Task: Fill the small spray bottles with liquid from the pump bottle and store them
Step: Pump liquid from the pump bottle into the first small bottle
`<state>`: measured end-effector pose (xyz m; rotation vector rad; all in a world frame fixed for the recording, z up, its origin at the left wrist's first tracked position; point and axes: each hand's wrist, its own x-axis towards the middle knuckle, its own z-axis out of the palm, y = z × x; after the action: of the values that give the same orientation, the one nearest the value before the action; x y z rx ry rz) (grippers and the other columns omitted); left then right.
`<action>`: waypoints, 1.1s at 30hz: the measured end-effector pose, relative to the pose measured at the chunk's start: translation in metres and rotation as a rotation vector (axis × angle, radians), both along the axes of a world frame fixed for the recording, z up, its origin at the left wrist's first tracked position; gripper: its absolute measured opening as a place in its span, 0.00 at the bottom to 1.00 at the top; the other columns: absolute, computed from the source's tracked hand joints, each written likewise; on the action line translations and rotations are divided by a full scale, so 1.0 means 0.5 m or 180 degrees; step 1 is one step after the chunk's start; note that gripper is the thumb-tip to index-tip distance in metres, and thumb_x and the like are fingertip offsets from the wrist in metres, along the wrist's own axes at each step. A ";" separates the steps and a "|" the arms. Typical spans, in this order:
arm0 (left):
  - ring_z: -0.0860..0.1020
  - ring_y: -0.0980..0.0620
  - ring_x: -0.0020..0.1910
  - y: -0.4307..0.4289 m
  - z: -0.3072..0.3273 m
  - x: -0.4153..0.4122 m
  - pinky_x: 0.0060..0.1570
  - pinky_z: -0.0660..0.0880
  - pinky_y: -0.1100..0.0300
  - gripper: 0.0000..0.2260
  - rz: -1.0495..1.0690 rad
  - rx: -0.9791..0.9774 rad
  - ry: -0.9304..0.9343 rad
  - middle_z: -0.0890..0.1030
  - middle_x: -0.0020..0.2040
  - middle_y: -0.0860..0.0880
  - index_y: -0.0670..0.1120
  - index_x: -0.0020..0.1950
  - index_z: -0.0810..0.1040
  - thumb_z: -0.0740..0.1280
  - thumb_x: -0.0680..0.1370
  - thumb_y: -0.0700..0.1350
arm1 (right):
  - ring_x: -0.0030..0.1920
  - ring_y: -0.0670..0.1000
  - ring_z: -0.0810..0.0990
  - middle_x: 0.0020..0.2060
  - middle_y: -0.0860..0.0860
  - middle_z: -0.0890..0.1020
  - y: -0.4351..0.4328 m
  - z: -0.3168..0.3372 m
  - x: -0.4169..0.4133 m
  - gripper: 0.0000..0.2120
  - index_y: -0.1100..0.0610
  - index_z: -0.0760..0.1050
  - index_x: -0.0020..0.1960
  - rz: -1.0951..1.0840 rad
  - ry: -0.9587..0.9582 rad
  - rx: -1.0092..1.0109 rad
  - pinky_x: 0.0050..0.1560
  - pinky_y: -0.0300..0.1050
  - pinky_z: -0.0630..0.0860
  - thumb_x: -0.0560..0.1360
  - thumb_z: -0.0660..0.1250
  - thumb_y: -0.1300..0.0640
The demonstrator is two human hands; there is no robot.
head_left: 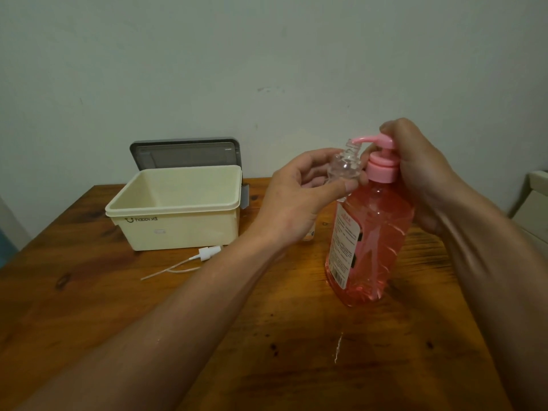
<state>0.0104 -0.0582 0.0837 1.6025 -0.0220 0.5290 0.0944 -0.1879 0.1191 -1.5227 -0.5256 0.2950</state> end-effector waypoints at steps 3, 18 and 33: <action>0.82 0.57 0.54 -0.001 0.006 -0.001 0.53 0.78 0.65 0.22 0.0002 0.0000 -0.0055 0.83 0.56 0.50 0.47 0.63 0.76 0.76 0.70 0.39 | 0.22 0.51 0.74 0.23 0.53 0.76 0.001 0.004 -0.010 0.29 0.55 0.76 0.24 -0.0083 0.0079 0.0084 0.26 0.37 0.71 0.78 0.56 0.40; 0.82 0.59 0.53 -0.005 0.008 0.002 0.49 0.77 0.69 0.22 -0.0031 -0.0047 -0.0066 0.84 0.55 0.51 0.47 0.63 0.77 0.75 0.70 0.40 | 0.22 0.52 0.72 0.23 0.53 0.76 0.000 0.005 -0.014 0.29 0.55 0.74 0.25 -0.0096 0.0046 -0.0006 0.26 0.38 0.71 0.78 0.55 0.40; 0.82 0.58 0.53 -0.009 0.007 0.001 0.49 0.78 0.68 0.21 -0.0005 -0.0103 -0.0081 0.83 0.55 0.51 0.48 0.62 0.77 0.76 0.70 0.40 | 0.21 0.51 0.73 0.22 0.51 0.76 -0.002 0.009 -0.023 0.27 0.54 0.73 0.28 -0.0242 0.0084 -0.0012 0.25 0.37 0.71 0.78 0.56 0.39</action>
<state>0.0110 -0.0625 0.0873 1.5641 -0.0337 0.5459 0.0832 -0.1888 0.1238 -1.5366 -0.4455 0.2569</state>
